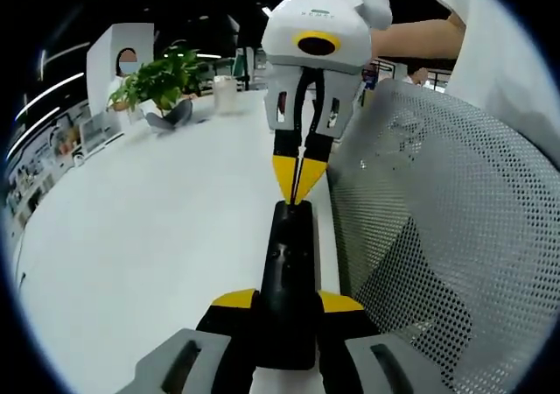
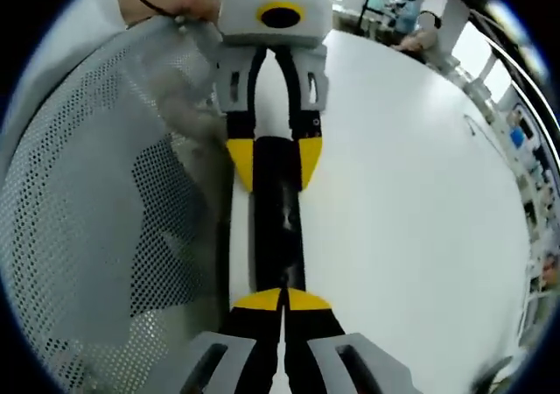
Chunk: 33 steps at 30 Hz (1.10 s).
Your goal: Press the specified remote control buttons in sequence, fully releasing each button before pressing the next.
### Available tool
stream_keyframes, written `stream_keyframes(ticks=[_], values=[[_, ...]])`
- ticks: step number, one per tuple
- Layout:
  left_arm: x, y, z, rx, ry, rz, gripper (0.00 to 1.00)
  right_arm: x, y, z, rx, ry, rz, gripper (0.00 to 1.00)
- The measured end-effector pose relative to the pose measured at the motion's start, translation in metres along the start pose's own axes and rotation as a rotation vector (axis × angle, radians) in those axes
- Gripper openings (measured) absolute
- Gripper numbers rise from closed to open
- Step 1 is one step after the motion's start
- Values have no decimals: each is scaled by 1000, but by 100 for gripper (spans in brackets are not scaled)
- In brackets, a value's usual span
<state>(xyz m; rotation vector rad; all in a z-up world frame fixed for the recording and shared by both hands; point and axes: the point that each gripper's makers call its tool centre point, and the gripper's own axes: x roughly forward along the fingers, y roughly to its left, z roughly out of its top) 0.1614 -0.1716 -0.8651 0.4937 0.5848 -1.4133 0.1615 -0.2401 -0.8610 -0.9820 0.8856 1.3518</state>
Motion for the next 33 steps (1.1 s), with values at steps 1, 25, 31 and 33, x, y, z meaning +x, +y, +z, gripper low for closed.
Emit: stream_keyframes(ticks=[1, 25, 31, 33], values=[[0, 0, 0, 3, 1, 1, 25, 0, -1, 0, -7, 10, 5, 0], [0, 0, 0, -11, -9, -2, 25, -3, -3, 7, 299, -224, -84, 0], [-1, 0, 0, -11, -11, -1, 25, 0, 0, 11, 177, -156, -77, 0], [-1, -1, 0, -11, -12, -3, 25, 1, 0, 11, 125, -115, -69, 0]])
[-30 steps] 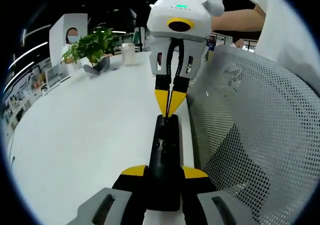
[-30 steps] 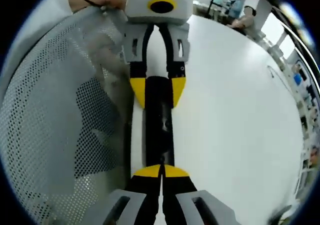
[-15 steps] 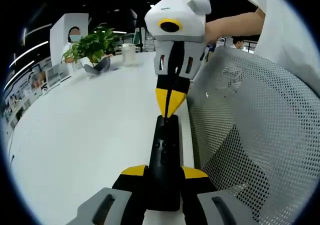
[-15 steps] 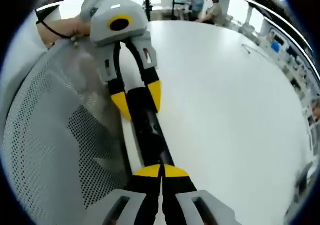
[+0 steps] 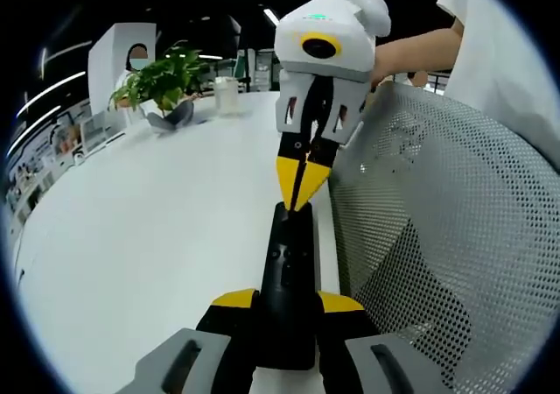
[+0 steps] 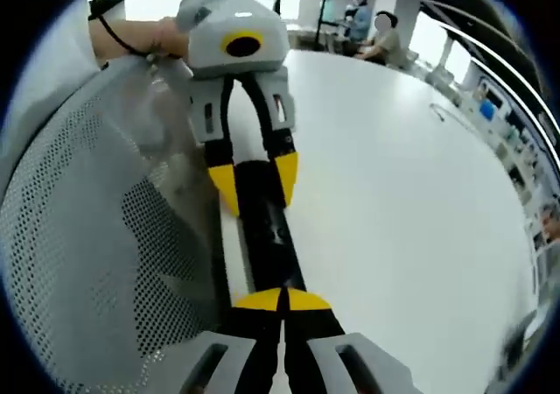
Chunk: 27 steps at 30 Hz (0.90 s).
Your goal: Press the specified remote control buttons in sequence, fully releasing each button before pressing the next.
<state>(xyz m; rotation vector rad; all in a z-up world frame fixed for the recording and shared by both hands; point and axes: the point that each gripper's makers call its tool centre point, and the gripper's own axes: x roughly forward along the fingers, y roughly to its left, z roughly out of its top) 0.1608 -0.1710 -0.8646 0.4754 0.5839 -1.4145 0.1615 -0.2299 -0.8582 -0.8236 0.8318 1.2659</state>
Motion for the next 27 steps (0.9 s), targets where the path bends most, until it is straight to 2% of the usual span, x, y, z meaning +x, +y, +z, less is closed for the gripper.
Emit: stream_keyframes(ticks=[6, 11, 14, 20, 22, 23, 27], values=[[0, -1, 0, 4, 2, -1, 25, 2, 1, 0, -85, 80, 22, 0], [0, -1, 0, 4, 2, 0, 25, 3, -1, 0, -67, 108, 34, 0], [0, 0, 0, 3, 2, 0, 25, 2, -2, -1, -2, 78, 33, 0], [0, 0, 0, 4, 2, 1, 25, 0, -3, 0, 105, -57, -19, 0], [0, 0, 0, 5, 3, 1, 25, -1, -3, 0, 139, -93, -15, 0], [0, 0, 0, 6, 3, 1, 25, -1, -2, 0, 162, -95, -10, 0], [0, 0, 0, 7, 3, 3, 25, 0, -3, 1, 154, -77, -6, 0]])
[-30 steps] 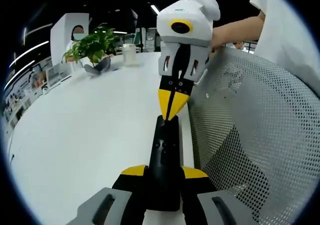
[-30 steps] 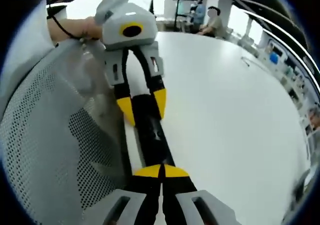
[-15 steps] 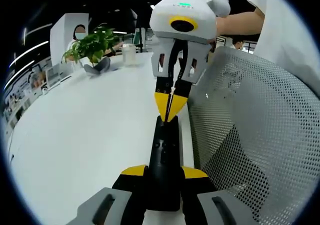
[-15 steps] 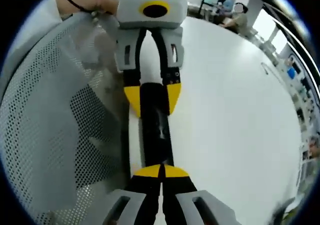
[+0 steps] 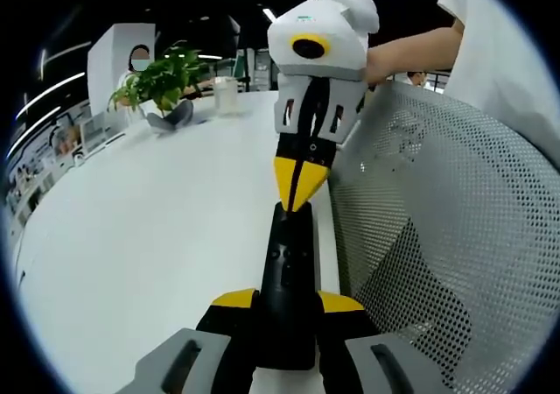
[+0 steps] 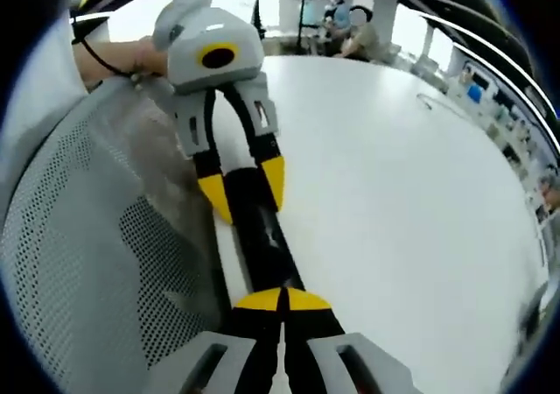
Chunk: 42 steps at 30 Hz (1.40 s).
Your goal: Press the specified remote control buttons in sequence, fully releasing each button before pressing the next.
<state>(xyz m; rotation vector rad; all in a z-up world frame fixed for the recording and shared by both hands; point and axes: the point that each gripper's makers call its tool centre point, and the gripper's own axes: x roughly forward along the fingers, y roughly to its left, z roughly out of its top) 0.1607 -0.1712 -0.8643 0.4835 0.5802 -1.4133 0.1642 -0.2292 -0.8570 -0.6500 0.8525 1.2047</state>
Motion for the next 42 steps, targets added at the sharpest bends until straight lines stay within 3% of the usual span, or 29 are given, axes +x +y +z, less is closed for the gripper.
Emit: stream_keyframes(ticks=[3, 7, 22, 26, 29, 35, 42], values=[[0, 0, 0, -5, -1, 1, 25, -1, 1, -2, -85, 56, 6, 0], [0, 0, 0, -15, -2, 0, 25, 0, 5, 0, -127, 90, 20, 0], [0, 1, 0, -15, 2, 3, 25, 8, 4, 8, -187, 89, 32, 0], [0, 1, 0, -11, 2, 3, 25, 7, 3, 7, -162, 98, 45, 0], [0, 1, 1, -67, -10, -1, 25, 8, 4, 7, -175, 108, 54, 0], [0, 1, 1, -33, 0, 0, 25, 10, 5, 7, -315, 190, 42, 0], [0, 1, 0, 12, 13, 0, 24, 11, 5, 7, -347, 208, 47, 0]])
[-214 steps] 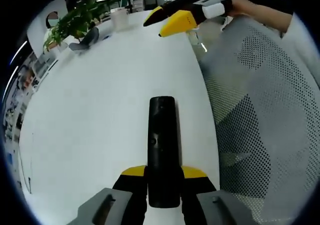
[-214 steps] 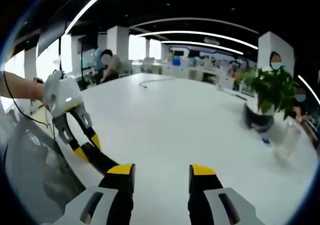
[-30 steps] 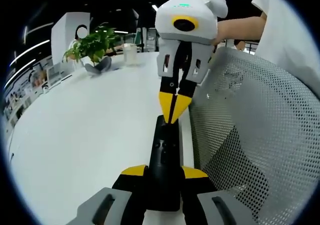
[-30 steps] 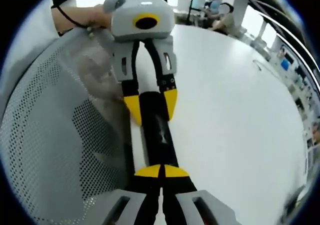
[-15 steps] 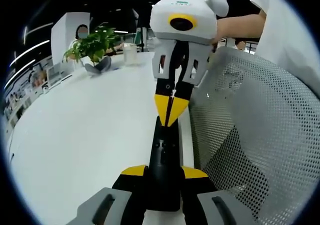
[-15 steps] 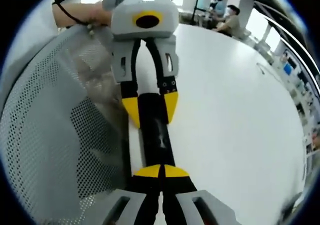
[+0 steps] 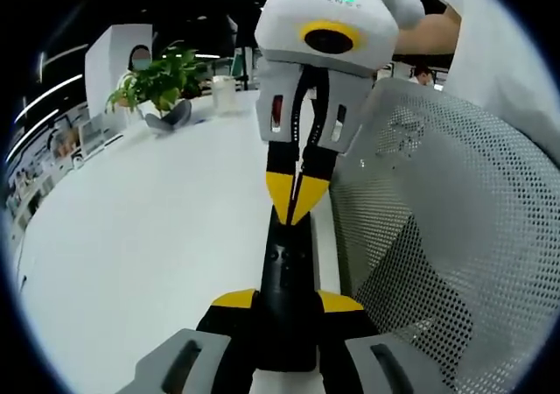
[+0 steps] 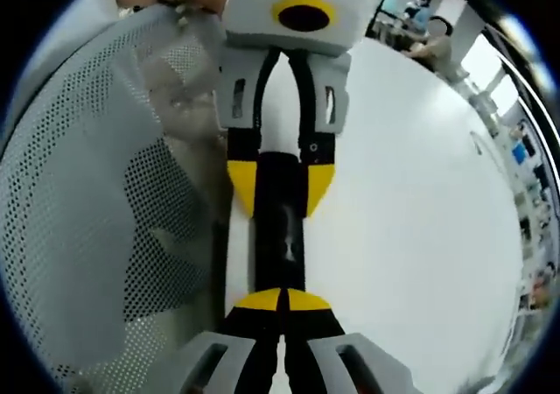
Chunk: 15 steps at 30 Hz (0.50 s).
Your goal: Press the specified remote control buttons in sequence, fully releasing each button before pressing the next.
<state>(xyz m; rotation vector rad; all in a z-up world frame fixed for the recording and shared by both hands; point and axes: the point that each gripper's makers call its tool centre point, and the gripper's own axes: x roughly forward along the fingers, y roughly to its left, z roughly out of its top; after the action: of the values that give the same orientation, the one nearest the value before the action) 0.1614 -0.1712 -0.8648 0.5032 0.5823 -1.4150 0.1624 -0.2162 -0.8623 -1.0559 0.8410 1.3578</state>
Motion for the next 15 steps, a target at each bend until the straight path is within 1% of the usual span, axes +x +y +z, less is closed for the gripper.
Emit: stream_keyframes(ticks=[2, 5, 7, 9, 11, 15], values=[[0, 0, 0, 1, -1, 0, 24, -1, 1, -1, -12, -22, -8, 0], [0, 0, 0, 13, -1, -2, 25, -1, 0, 1, 57, -89, -30, 0], [0, 0, 0, 13, -2, -2, 25, -3, -1, 1, 123, -146, -39, 0], [0, 0, 0, 12, -1, -3, 25, -4, -1, 1, 160, -193, -45, 0], [0, -1, 0, 10, -2, -2, 25, -5, -1, 0, 169, -209, -51, 0], [0, 0, 0, 9, -2, -2, 25, -5, 1, 2, 172, -206, -47, 0]])
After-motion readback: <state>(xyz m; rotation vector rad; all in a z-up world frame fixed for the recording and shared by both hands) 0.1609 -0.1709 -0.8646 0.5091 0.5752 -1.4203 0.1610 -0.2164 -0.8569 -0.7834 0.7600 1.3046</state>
